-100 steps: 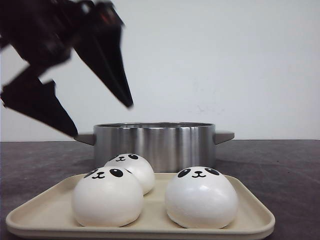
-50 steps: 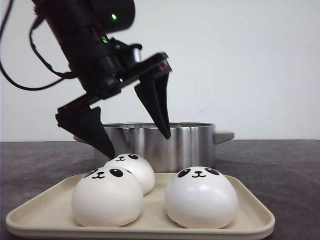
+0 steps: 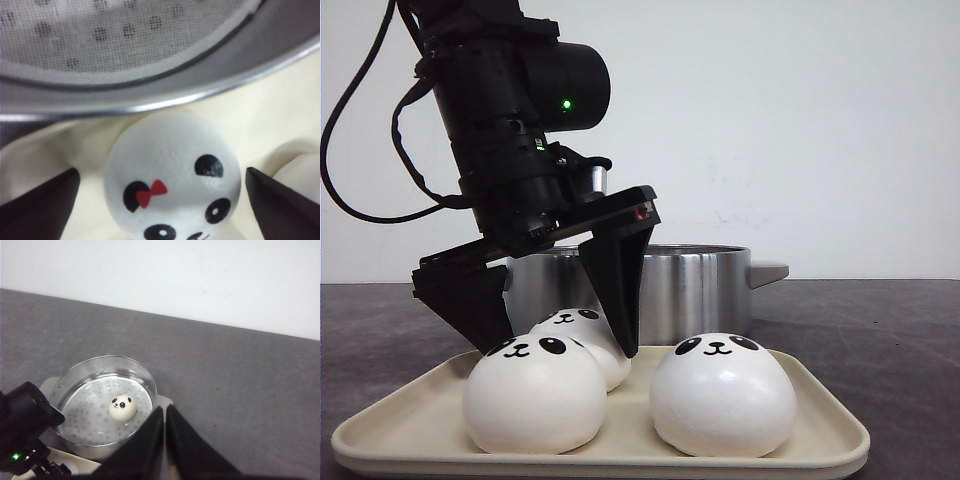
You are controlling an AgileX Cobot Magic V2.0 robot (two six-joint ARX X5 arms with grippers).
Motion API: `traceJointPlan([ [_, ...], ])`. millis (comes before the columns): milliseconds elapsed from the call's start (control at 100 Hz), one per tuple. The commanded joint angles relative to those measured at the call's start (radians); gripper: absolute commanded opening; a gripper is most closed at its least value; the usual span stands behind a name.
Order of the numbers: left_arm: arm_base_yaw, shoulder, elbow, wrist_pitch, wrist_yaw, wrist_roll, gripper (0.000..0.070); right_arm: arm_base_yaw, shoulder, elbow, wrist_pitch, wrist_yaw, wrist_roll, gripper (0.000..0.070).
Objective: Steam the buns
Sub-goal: 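Reach the left gripper down and grasp the farther remaining panda bun, then lift the bun with the left gripper and carry it over the pot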
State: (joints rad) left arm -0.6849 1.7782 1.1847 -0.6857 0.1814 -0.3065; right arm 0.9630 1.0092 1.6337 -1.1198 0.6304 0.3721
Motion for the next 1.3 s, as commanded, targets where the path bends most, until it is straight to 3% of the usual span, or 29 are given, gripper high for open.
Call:
traceJointPlan([
  [0,-0.009,0.035,0.015,0.002,-0.003,0.007,0.0562,0.012,0.007,0.018,0.005,0.007,0.014,0.0],
  [70,-0.009,0.035,0.015,0.002,-0.014,0.007,0.0393,0.012,0.007,0.018,0.005,0.008,0.014,0.0],
  [120,-0.009,0.035,0.015,-0.002,-0.015,0.008,0.0203,0.012,0.008,0.018,0.005,0.008,0.014,0.0],
  [150,-0.009,0.035,0.015,-0.004,-0.015,0.011,0.0051,0.012,0.008,0.018,0.005,0.011,0.014,0.0],
  [170,-0.009,0.035,0.015,-0.004,-0.015,0.011,0.0,0.012,0.008,0.018,0.005,0.015,0.014,0.0],
  [370,-0.009,0.026,0.053,-0.044,-0.012,0.022,0.0012,0.012,0.008,0.018,0.005,0.026,0.014,0.0],
  [740,-0.058,-0.058,0.311,-0.272,0.033,0.146,0.0012,0.012,0.008,0.018,0.028,0.057,0.01,0.0],
  [970,-0.021,-0.07,0.393,-0.127,-0.094,0.145,0.0012,0.012,0.009,0.018,0.042,0.058,0.007,0.0],
  [1290,0.104,0.008,0.393,0.097,-0.114,0.144,0.0012,0.012,0.01,0.018,0.042,0.058,-0.013,0.0],
])
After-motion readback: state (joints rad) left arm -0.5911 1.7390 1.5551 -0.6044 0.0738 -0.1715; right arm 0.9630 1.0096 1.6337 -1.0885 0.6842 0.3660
